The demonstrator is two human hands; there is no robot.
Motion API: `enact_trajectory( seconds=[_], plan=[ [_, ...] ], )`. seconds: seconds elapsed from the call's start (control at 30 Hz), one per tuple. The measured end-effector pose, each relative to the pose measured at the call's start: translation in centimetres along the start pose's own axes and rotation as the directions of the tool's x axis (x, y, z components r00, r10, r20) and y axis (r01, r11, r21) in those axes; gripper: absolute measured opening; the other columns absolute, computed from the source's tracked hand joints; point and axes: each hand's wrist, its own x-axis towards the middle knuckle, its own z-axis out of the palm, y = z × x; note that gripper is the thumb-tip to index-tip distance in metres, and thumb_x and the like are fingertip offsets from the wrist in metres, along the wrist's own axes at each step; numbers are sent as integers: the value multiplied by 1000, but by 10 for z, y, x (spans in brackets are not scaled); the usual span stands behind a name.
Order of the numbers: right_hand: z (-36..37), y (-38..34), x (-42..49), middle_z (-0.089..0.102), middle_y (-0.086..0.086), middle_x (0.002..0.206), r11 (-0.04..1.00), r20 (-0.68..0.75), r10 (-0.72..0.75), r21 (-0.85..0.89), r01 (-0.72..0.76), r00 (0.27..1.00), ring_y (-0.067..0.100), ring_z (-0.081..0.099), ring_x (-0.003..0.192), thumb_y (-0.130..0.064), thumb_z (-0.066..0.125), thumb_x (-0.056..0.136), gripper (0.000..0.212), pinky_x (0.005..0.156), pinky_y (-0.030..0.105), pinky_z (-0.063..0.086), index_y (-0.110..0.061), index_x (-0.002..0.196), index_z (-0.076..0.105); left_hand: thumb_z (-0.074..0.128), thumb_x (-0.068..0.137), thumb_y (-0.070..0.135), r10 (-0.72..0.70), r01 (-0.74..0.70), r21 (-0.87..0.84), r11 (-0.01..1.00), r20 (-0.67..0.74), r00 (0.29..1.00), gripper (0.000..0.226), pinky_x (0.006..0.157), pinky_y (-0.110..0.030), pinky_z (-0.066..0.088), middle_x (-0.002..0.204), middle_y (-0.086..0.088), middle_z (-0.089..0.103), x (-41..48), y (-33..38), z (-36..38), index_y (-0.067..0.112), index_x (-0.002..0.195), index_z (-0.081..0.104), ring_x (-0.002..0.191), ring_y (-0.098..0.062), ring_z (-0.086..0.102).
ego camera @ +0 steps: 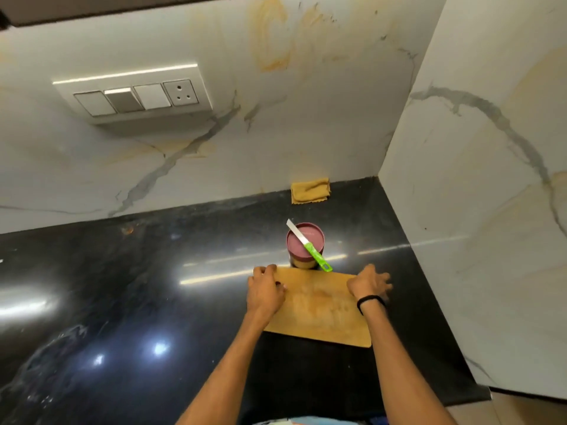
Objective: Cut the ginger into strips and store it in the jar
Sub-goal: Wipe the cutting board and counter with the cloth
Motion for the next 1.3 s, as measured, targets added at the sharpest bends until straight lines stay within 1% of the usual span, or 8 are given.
enact_trajectory(
  seconds=[0.5,0.6,0.7,0.77,0.83,0.97,1.13,1.3],
  plan=[
    [66,-8,-94,63,12,121,892,23,-135,437,111,991,33,53,120,1,56,88,58,94,37,43,-4,142,35,56,100,28,-286,280,-65,958,-136,948,54,96,-49,46,138,-20,44,-66,-122,-30,14,149,36,121,-45,50],
    [60,-11,-103,60,14,119,834,-280,-152,478,275,948,31,54,116,-2,57,87,60,93,39,42,-7,143,37,57,98,27,-276,269,-75,960,-104,956,55,97,-49,46,139,-20,45,-63,-126,-35,13,148,37,120,-44,52],
    [37,-33,-99,50,13,125,801,-571,-348,232,552,744,26,49,114,-21,69,85,64,94,36,42,-12,141,40,58,98,21,-268,262,-74,962,-88,959,58,98,-47,46,140,-19,45,-61,-122,-39,12,150,36,122,-41,52],
    [19,-59,-87,41,17,134,853,-507,-463,-32,520,727,32,43,120,-48,74,77,85,99,43,41,-15,143,33,58,98,21,-264,259,-63,964,-92,960,57,96,-46,47,141,-18,45,-62,-119,-40,11,150,36,122,-40,52],
    [9,-81,-72,29,22,144,894,-308,-447,-156,419,840,40,34,130,-63,77,67,110,106,51,33,-16,149,21,57,99,22,-252,247,-54,967,-100,963,54,92,-45,49,139,-17,46,-64,-119,-41,11,148,37,120,-38,53],
    [10,-106,-53,28,23,146,896,27,-395,-210,391,918,44,37,130,-64,81,60,123,102,54,37,-15,151,13,57,99,24,-248,242,-73,968,-98,964,53,87,-45,51,138,-14,46,-67,-121,-43,15,147,38,119,-35,54],
    [22,-122,-56,42,20,131,792,63,-546,-286,539,836,40,50,116,-47,84,67,94,92,46,47,-12,138,34,56,99,27,-250,240,-106,965,-89,964,54,90,-47,51,142,-11,44,-69,-125,-46,19,149,37,120,-35,54],
    [38,-145,-76,42,16,127,539,306,-733,-284,793,608,41,53,110,-41,88,63,90,93,49,50,-20,135,38,56,98,27,-252,240,-134,961,-82,964,55,93,-48,51,142,-11,44,-71,-128,-47,21,149,38,121,-35,55]
  ],
)
